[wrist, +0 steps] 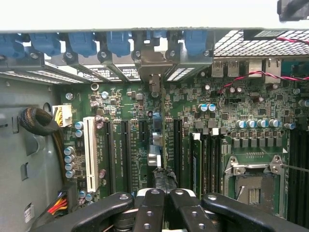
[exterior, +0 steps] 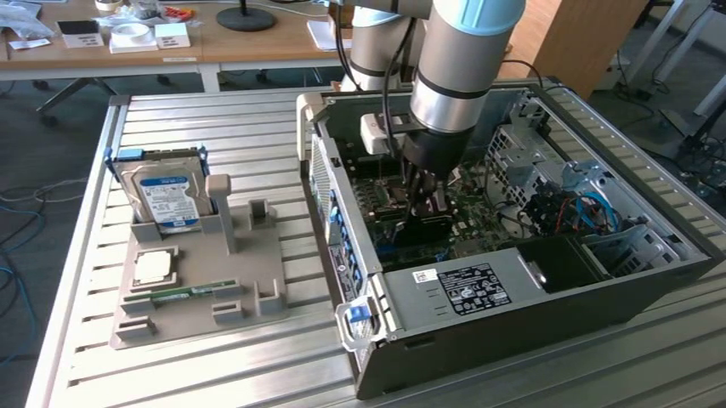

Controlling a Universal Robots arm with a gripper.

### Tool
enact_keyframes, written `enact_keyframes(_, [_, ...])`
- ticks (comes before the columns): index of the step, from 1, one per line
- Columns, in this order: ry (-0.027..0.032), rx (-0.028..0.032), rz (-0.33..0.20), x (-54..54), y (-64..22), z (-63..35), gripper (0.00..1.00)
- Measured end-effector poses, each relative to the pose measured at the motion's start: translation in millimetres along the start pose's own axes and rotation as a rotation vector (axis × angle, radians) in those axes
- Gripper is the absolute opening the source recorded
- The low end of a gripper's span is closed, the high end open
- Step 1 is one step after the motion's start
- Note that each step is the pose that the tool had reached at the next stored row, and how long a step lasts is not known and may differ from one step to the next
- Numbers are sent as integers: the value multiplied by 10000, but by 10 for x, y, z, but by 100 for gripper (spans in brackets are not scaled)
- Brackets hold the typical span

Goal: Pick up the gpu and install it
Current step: 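Press down on the gpu until it lock into place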

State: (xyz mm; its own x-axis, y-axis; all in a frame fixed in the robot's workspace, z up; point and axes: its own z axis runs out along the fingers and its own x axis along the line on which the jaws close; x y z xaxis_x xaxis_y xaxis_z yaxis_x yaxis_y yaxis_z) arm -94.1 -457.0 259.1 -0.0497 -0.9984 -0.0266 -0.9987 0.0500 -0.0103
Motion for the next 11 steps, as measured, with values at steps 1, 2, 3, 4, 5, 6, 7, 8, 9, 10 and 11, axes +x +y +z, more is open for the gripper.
enact_keyframes(1, [0,0,0,0,0,0,11])
enact_keyframes(2, [0,0,0,0,0,0,11])
enact_keyframes(3, [0,0,0,0,0,0,11])
enact_keyframes(4, [0,0,0,0,0,0,11])
enact_keyframes(5, [1,0,1,0,3,0,11])
enact_keyframes(6, [2,1,1,0,6,1,11])
enact_keyframes(7, [2,1,0,1,9,2,11])
enact_keyframes(8, [2,1,-1,1,11,3,11])
enact_keyframes(9, [1,0,-2,1,12,3,11])
enact_keyframes(10, [1,-1,-2,1,12,4,11])
enact_keyframes(11, [0,-1,-2,1,13,4,11])
